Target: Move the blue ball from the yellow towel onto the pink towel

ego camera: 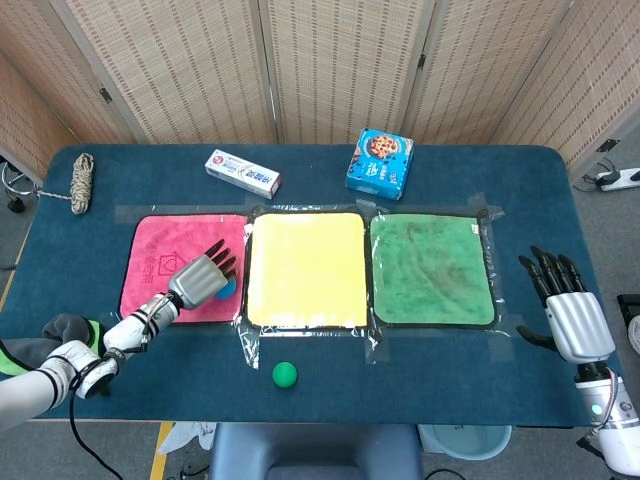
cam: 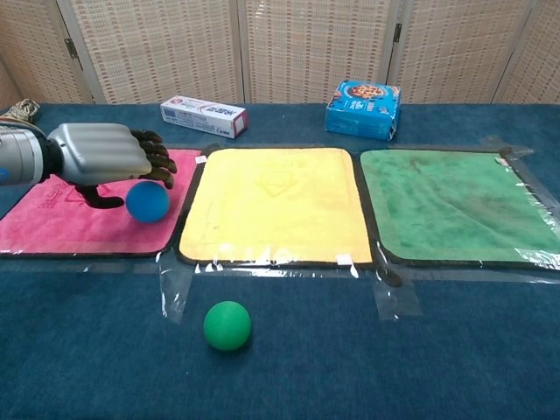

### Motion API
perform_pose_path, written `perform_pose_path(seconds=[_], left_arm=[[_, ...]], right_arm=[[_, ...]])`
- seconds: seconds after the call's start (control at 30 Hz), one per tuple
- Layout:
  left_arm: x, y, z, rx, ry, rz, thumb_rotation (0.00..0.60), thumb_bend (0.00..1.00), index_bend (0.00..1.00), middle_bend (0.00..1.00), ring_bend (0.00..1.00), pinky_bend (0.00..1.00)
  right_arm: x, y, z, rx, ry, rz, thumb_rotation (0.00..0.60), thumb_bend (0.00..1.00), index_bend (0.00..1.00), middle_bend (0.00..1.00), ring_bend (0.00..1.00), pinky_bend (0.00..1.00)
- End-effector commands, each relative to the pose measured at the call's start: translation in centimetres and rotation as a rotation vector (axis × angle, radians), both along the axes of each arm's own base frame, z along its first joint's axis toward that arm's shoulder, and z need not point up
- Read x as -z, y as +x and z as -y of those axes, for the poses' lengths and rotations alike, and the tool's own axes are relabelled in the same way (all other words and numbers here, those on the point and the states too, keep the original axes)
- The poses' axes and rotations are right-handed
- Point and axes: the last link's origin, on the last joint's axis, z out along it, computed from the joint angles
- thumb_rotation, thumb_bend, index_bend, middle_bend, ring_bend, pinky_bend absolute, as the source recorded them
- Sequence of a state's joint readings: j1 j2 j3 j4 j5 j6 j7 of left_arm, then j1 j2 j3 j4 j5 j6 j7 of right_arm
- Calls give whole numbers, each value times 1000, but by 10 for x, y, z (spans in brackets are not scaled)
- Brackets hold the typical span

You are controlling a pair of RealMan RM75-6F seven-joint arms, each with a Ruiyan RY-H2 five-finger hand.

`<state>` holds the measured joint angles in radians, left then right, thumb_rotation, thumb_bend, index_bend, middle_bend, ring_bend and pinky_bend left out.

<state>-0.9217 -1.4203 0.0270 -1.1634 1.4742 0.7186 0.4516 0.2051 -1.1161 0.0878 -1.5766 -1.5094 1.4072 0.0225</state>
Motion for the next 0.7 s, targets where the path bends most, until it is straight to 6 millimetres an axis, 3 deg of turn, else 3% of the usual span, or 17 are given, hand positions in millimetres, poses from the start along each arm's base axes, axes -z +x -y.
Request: perform_pose_path(seconds=[0.03,0.2,0.37,0.7], left_arm=[[-6,1,-1,1,15,14,596,459,217,130,99,0],[-14,2,1,-14,21,33,598,459,206,130,98,0],[-19,9,17,-28,-22,76,598,459,193,130,93,0],[-1,22,40,25,-144,35,597,460,206,130,92,0]], right_arm=[[-1,0,0,0,-4,1,600,85,0,0,0,0],[-1,1,-1,-3,-7,5,600,84,0,0,0,0],[0,0,-2,-4,-7,9,600,85,0,0,0,0],[1,0,-3,-2,-3,15,600,85,0,0,0,0]])
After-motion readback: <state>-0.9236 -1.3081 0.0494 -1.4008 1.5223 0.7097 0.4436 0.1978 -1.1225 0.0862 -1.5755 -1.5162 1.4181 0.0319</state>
